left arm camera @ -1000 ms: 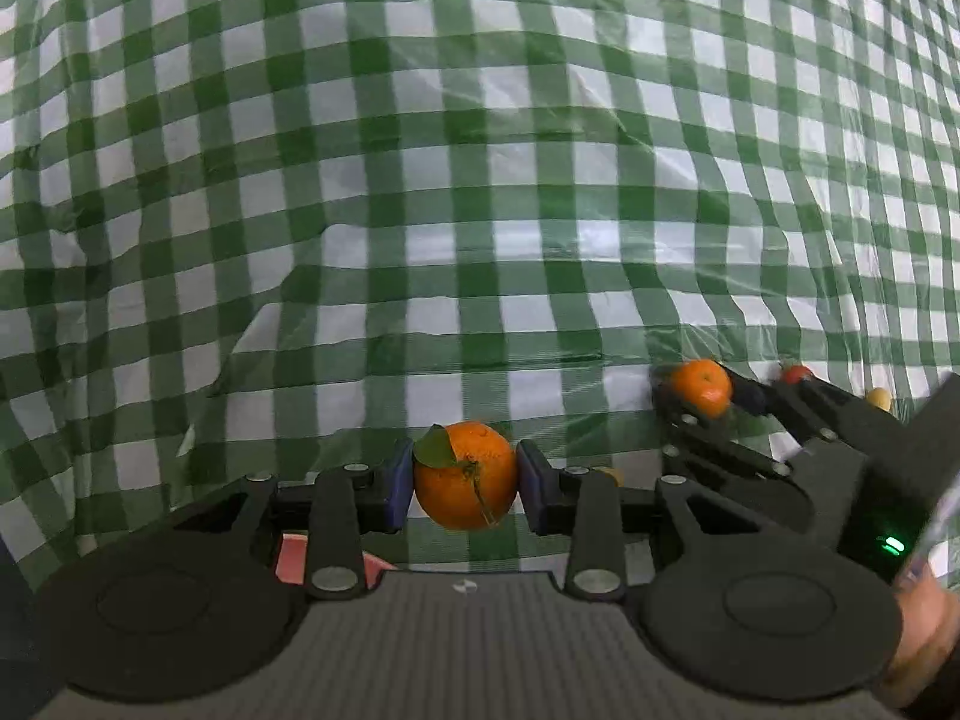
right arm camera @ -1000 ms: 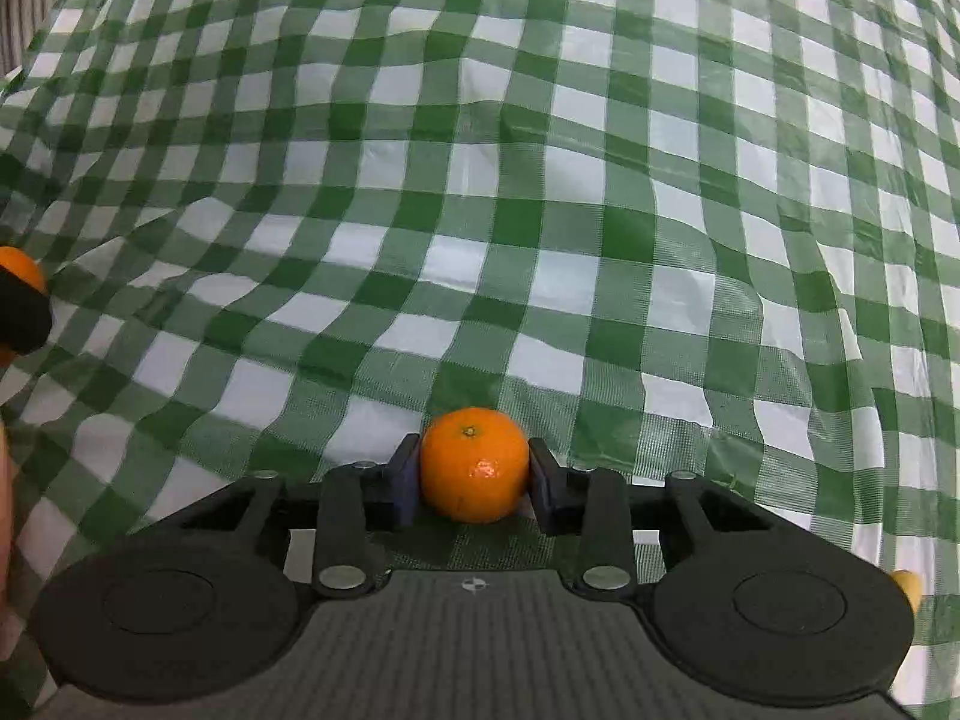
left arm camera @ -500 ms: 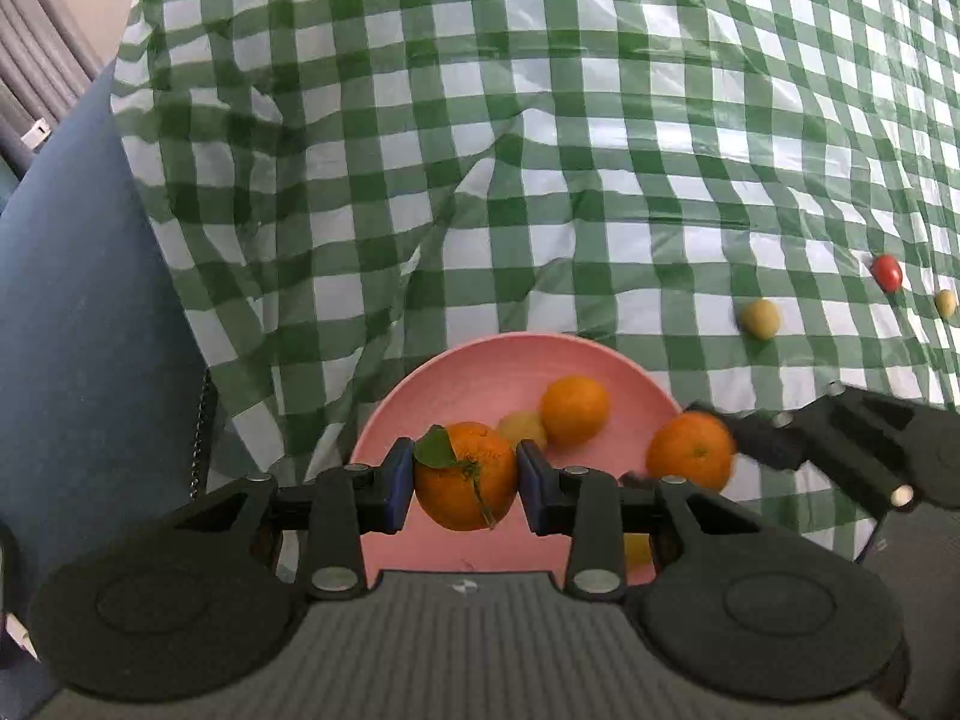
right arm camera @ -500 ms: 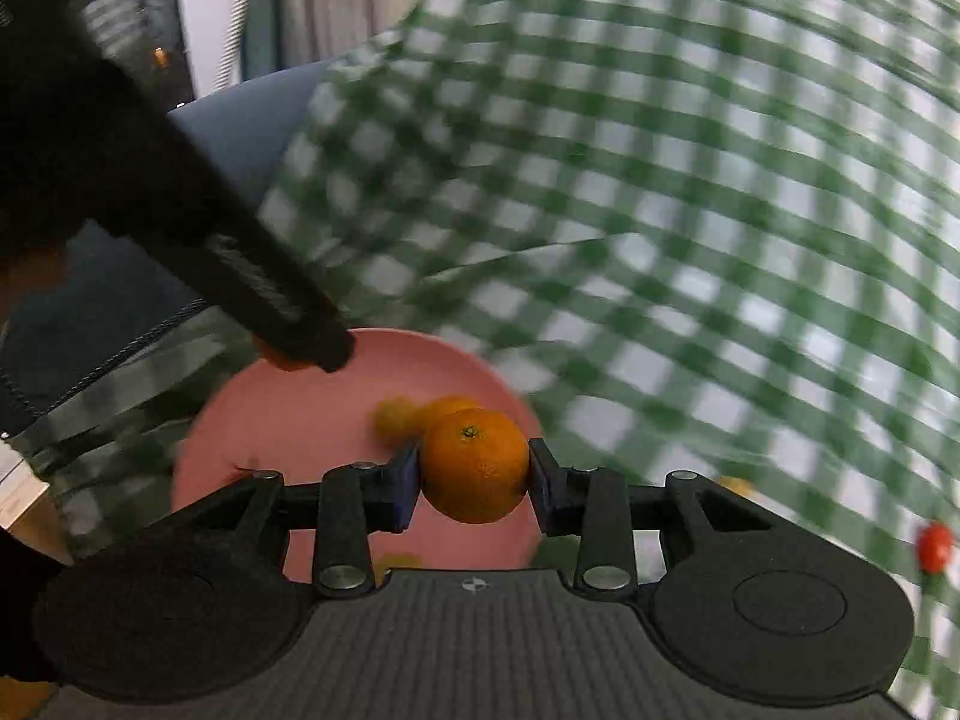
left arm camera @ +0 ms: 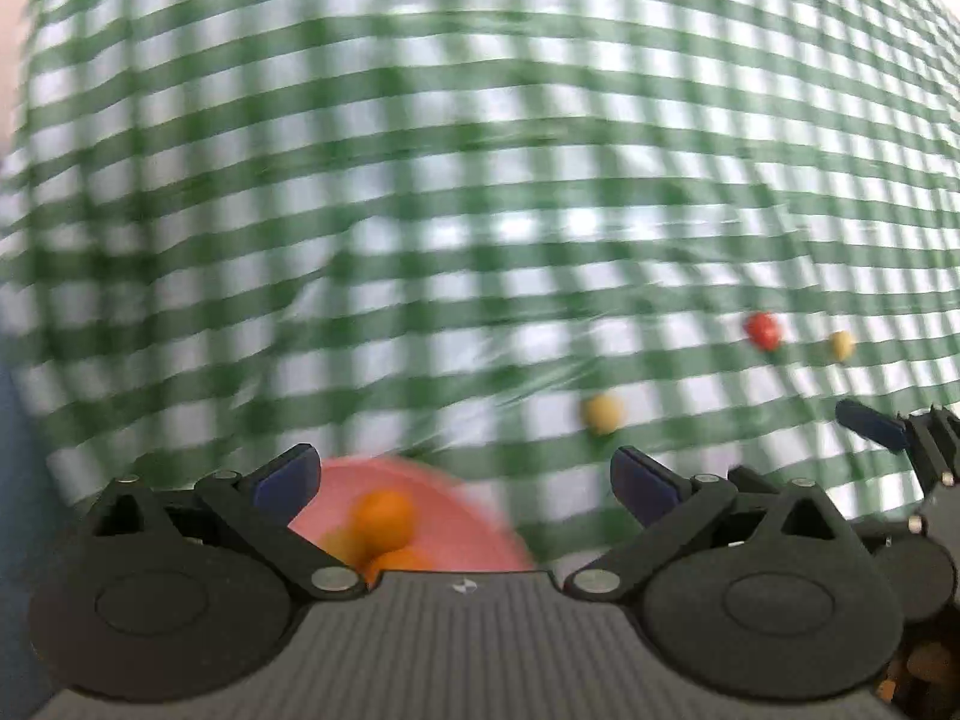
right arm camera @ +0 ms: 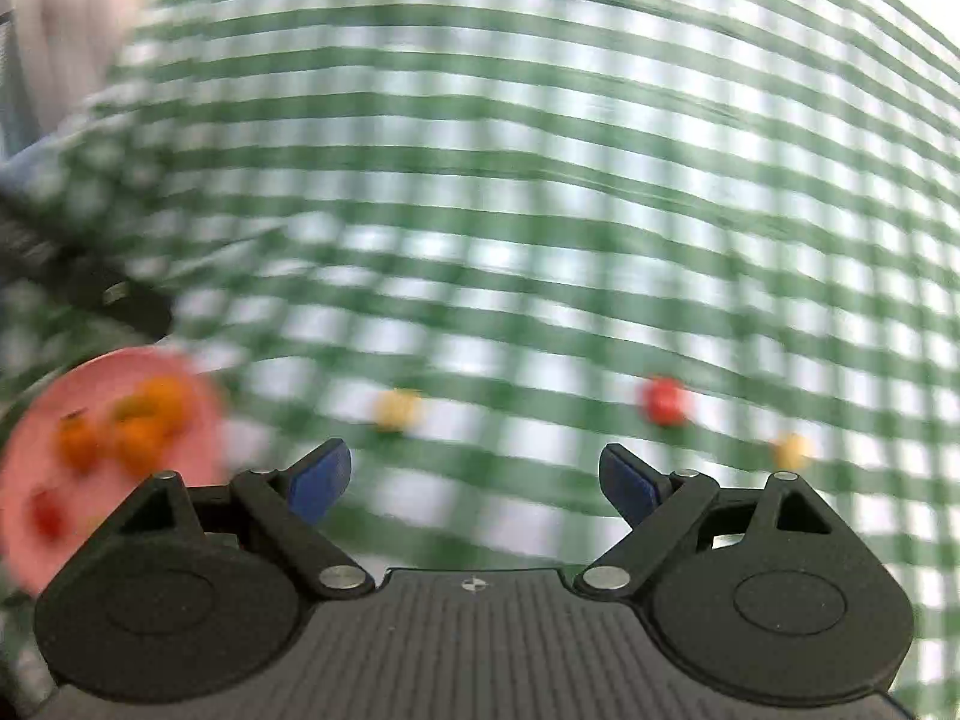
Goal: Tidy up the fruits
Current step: 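Move the left tool to a yellow fruit while the right tool approaches a red tomato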
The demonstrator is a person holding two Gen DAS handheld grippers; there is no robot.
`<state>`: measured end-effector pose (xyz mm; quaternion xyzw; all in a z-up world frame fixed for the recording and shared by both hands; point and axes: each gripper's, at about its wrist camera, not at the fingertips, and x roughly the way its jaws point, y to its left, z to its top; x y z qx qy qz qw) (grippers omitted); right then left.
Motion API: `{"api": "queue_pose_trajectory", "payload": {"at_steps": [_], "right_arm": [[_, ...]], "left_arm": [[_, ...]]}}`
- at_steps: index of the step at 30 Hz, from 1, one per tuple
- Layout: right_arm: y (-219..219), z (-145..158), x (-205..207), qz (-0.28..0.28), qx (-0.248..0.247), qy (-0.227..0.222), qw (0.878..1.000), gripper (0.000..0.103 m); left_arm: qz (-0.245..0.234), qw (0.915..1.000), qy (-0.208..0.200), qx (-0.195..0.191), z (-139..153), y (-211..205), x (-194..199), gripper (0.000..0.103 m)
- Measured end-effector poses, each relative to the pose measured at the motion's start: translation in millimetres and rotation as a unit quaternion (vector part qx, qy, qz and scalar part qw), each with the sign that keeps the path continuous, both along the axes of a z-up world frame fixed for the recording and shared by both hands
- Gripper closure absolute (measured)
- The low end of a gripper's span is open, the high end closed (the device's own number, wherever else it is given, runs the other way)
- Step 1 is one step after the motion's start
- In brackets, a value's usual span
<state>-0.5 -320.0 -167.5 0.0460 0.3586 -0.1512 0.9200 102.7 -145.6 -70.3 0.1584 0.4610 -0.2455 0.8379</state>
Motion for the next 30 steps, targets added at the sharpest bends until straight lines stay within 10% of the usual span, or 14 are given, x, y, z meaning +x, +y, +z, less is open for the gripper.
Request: {"api": "queue_pose_trajectory", "payload": {"at_steps": [12,30], "right_arm": [[-91,-47,43,-0.04,0.004,0.019,0.999,0.008],[-113,-95,63,-0.057,0.015,-0.007,0.998,0.001]], "left_arm": [[-0.024,0.999,0.031,0.02,-62,-92,21,0.0],[-0.003,0.9926,0.108,0.056,-130,-107,51,0.0]]}}
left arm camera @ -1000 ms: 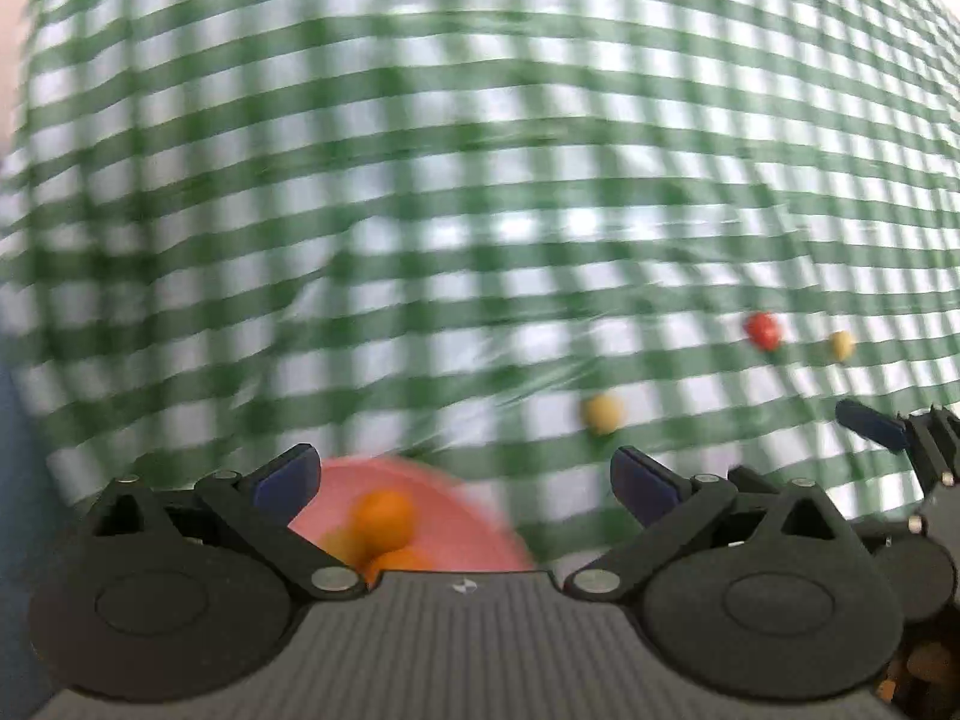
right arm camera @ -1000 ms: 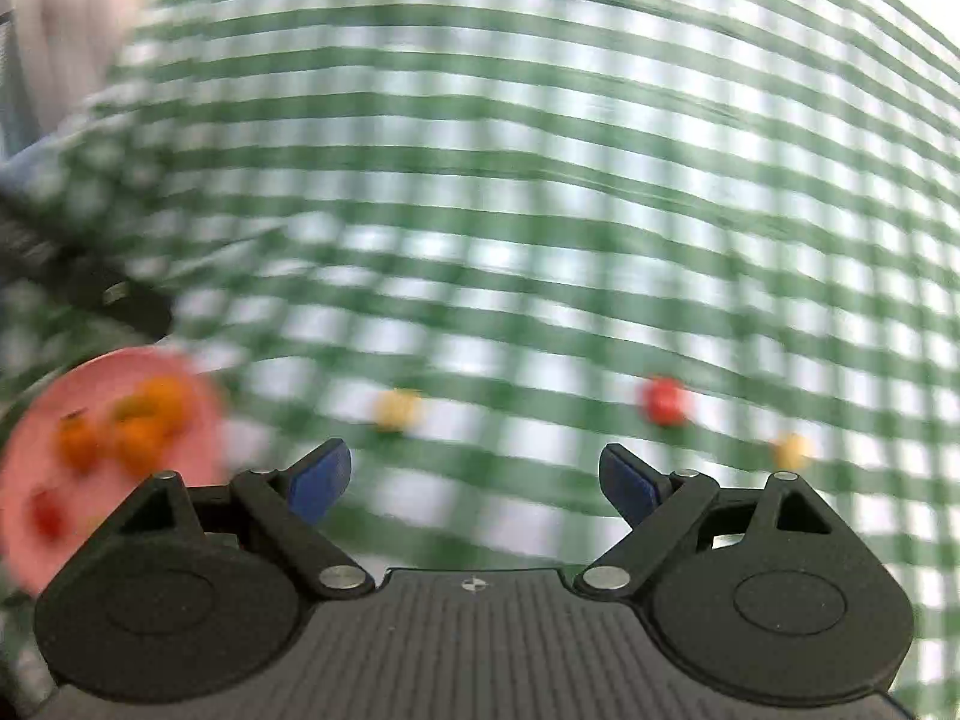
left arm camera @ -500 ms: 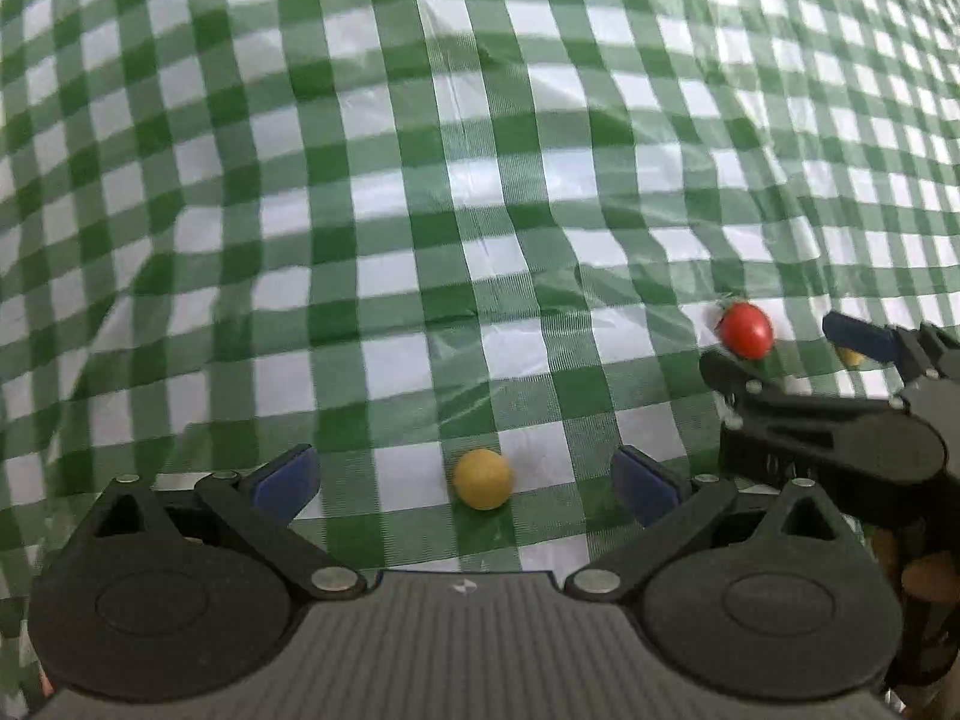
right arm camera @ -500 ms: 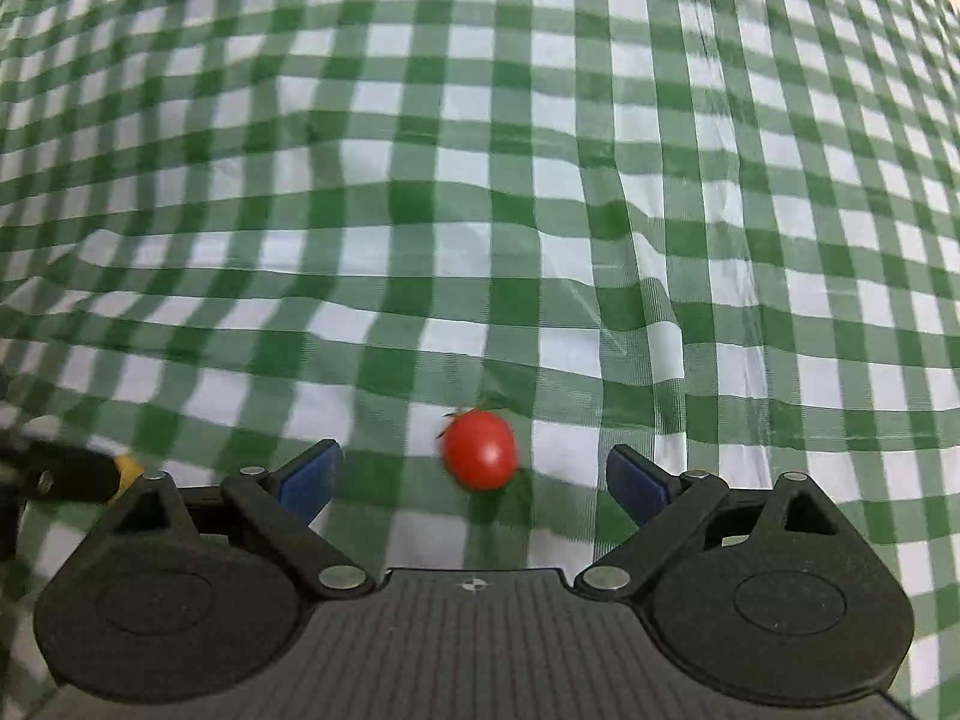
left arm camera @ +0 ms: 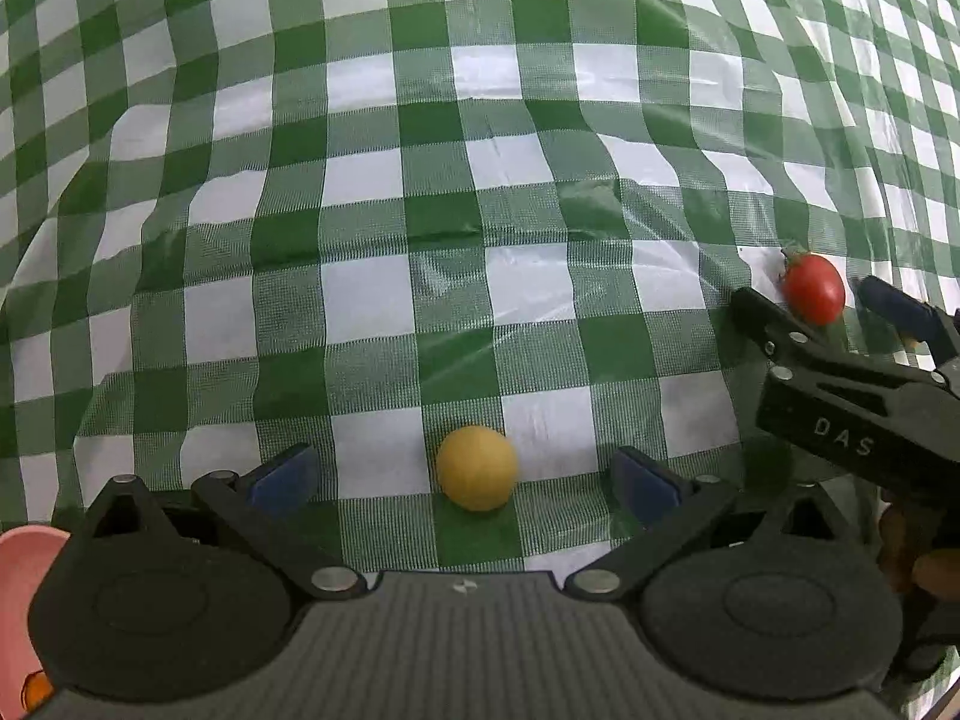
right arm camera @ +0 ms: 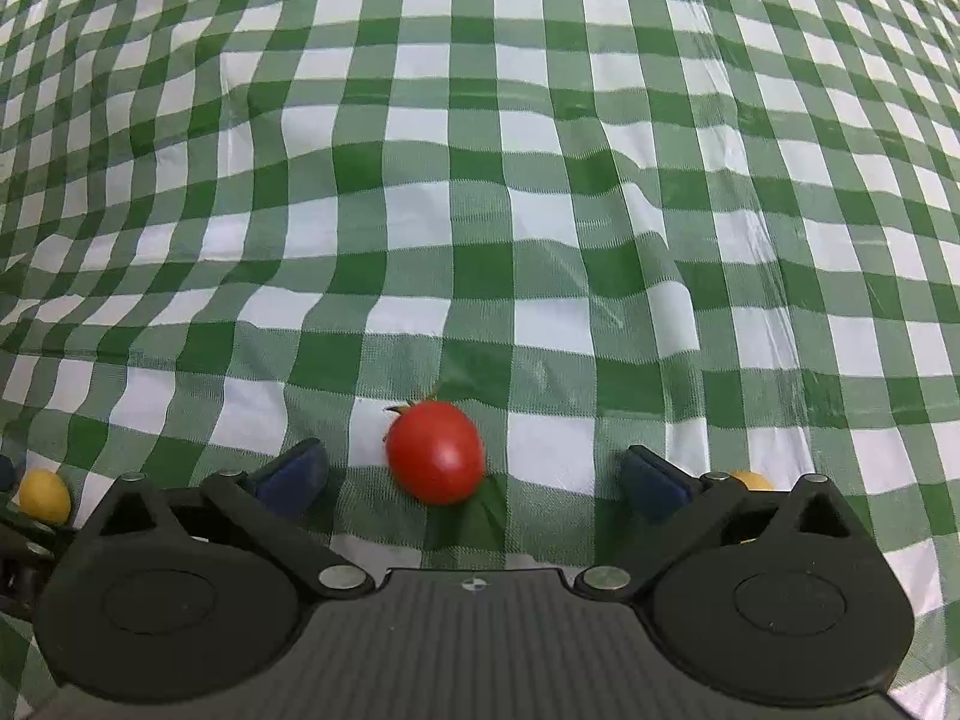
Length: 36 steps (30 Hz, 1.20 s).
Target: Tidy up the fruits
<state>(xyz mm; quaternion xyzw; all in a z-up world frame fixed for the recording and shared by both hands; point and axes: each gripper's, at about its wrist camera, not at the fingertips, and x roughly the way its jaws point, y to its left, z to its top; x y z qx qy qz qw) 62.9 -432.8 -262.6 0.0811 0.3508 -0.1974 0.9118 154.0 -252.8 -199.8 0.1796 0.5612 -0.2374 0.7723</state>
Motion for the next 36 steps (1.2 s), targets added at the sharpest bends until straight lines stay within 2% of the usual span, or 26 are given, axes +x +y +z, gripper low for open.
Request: {"api": "queue_pose_trajectory", "payload": {"at_steps": [9,12,14,16,18,20,26,36], "right_arm": [[9,0,-10,-0.003,-0.016,-0.039,0.999,0.001],[8,0,-10,-0.002,-0.017,-0.042,0.999,0.001],[7,0,-9,-0.005,-0.019,-0.041,0.999,0.001],[2,-1,-10,-0.015,-0.013,-0.044,0.999,0.001],[0,-2,-10,-0.018,-0.009,-0.046,0.999,0.001],[-2,-5,-7,-0.02,-0.011,-0.045,0.999,0.001],[-7,-8,-3,-0.022,-0.009,-0.046,0.999,0.001],[-6,-8,-3,-0.022,-0.01,-0.046,0.999,0.001]], "left_arm": [[0.006,0.9999,-0.011,-0.009,-2,0,2,0.0],[0.024,0.9982,-0.044,-0.032,-5,-3,-4,0.0],[0.053,0.9925,-0.094,-0.058,-9,-2,-16,0.0],[0.094,0.98,-0.143,-0.101,-16,6,-28,0.0],[0.098,0.9683,-0.194,-0.123,-24,12,-44,0.0],[0.1,0.9585,-0.228,-0.14,-30,16,-57,0.0],[0.1,0.954,-0.242,-0.145,-32,21,-63,0.0],[0.101,0.9541,-0.241,-0.146,-30,18,-62,0.0]]}}
